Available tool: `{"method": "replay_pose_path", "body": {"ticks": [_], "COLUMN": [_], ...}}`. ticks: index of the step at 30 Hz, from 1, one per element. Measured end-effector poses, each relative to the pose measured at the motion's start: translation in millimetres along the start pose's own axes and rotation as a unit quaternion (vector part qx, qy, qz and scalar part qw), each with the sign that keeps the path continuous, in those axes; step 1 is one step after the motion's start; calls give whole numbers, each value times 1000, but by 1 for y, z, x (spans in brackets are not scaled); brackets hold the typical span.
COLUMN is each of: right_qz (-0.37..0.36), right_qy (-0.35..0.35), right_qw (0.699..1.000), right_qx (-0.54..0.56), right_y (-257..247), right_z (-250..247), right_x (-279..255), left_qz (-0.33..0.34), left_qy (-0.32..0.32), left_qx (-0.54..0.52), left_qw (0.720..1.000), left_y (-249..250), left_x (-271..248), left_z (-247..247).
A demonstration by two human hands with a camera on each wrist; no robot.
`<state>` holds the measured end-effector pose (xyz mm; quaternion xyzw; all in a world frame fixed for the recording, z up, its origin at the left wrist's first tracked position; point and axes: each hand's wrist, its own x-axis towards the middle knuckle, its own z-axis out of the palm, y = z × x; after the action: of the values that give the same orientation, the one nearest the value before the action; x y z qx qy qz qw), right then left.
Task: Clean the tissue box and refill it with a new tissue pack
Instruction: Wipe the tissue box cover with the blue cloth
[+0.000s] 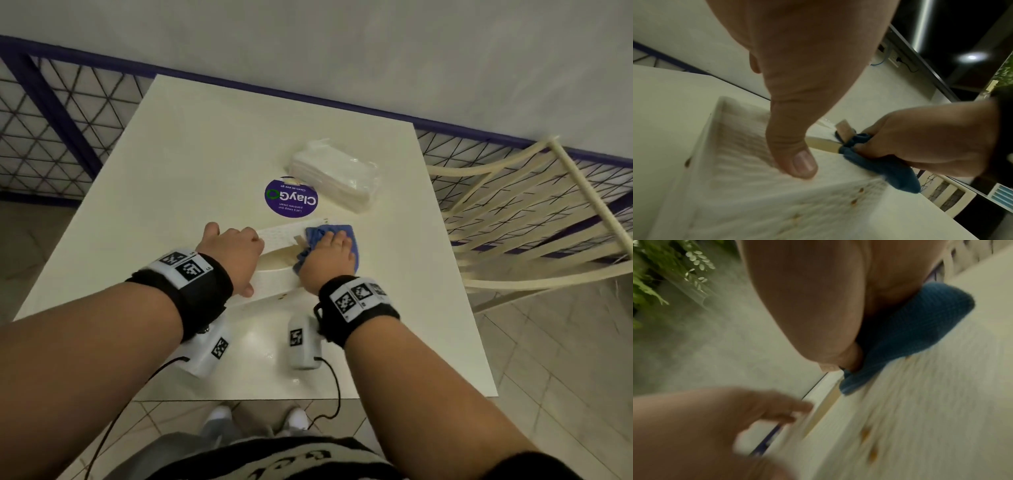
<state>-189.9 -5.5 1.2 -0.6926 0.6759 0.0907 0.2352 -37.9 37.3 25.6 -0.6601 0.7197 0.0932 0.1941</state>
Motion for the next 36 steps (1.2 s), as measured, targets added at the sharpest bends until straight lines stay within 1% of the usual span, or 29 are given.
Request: {"method": "replay_pose_path", "body": {"ticks": [2,4,6,8,10,11,13,15,16,18,20,22,23,25,27,28,30,32,33,34,36], "right_qz": [-45,-86,-79,-40,-20,-25,-66,-106,-116,-105,-56,-22,-25,-66,-109,-117,-109,-90,-87,-81,-58], "right_qy": [-27,-47,-23,16,22,13,-15,-36,-32,9,44,51,43,12,-15,-12,25,77,93,93,58], "right_qw": [998,995,997,999,999,999,998,993,992,994,997,998,998,997,990,986,977,968,967,972,991], "right_qx": [-16,-12,-2,9,24,20,9,20,29,33,33,43,45,48,89,121,182,222,220,200,107], "right_y": [-10,-6,11,25,21,14,-1,-2,3,18,30,26,20,7,3,5,11,15,15,14,6], "right_z": [9,9,2,-8,-9,-5,10,18,17,8,-1,-2,-2,0,-5,-12,-35,-58,-65,-68,-54], "right_x": [-7,-10,-3,5,5,1,-8,-10,-8,2,11,10,5,-7,-18,-23,-26,-16,-7,5,27], "left_qz": [3,3,5,7,7,6,4,7,8,8,6,4,4,1,-1,-1,1,5,6,6,5], "left_qy": [1,-1,-1,2,8,12,12,7,5,4,6,6,7,8,5,5,12,13,13,13,14], "left_qx": [18,32,29,13,1,2,16,28,31,31,23,16,14,17,16,10,-2,-14,-20,-25,-28], "left_qw": [1000,999,1000,1000,1000,1000,1000,1000,999,999,1000,1000,1000,1000,1000,1000,1000,1000,1000,1000,999], "left_y": [0,1,0,-3,-6,-6,-4,-1,-1,-1,-3,-4,-4,-2,0,0,-1,-4,-6,-6,-7], "left_x": [2,3,3,3,3,4,5,5,5,5,5,5,5,4,3,2,2,2,2,2,1], "left_z": [-2,-3,-2,1,5,5,3,0,-1,-1,1,3,3,2,1,1,3,5,6,7,7]}}
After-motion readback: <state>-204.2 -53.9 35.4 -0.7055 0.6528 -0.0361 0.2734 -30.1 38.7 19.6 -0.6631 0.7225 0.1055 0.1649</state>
